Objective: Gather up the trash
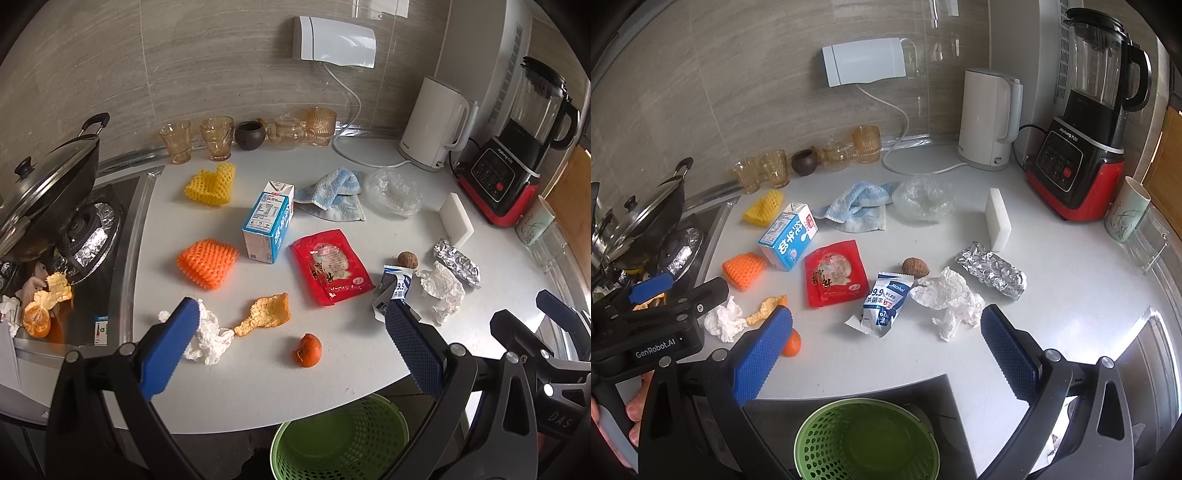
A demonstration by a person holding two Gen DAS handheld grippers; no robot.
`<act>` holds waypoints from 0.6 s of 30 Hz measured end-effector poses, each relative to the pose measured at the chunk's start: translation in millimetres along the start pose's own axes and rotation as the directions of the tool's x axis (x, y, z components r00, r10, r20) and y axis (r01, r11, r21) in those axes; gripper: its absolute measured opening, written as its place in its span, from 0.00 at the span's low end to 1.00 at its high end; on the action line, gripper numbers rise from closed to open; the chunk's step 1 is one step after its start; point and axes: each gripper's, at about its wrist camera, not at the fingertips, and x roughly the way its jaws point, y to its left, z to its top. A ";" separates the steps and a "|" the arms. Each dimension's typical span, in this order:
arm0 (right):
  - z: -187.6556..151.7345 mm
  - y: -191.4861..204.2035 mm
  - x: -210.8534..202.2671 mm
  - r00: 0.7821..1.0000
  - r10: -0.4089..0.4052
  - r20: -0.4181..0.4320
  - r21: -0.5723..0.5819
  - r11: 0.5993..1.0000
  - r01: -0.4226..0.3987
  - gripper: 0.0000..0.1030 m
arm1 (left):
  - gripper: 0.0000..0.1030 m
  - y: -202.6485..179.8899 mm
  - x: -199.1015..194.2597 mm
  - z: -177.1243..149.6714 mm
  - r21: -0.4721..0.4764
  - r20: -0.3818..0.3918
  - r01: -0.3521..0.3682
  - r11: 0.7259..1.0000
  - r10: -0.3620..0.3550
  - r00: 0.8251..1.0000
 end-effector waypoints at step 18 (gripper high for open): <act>-1.7 1.4 2.3 1.000 0.002 -0.003 0.003 1.000 -0.002 0.98 | 0.94 3.3 0.7 0.4 -0.004 -0.003 -0.003 1.000 0.003 1.000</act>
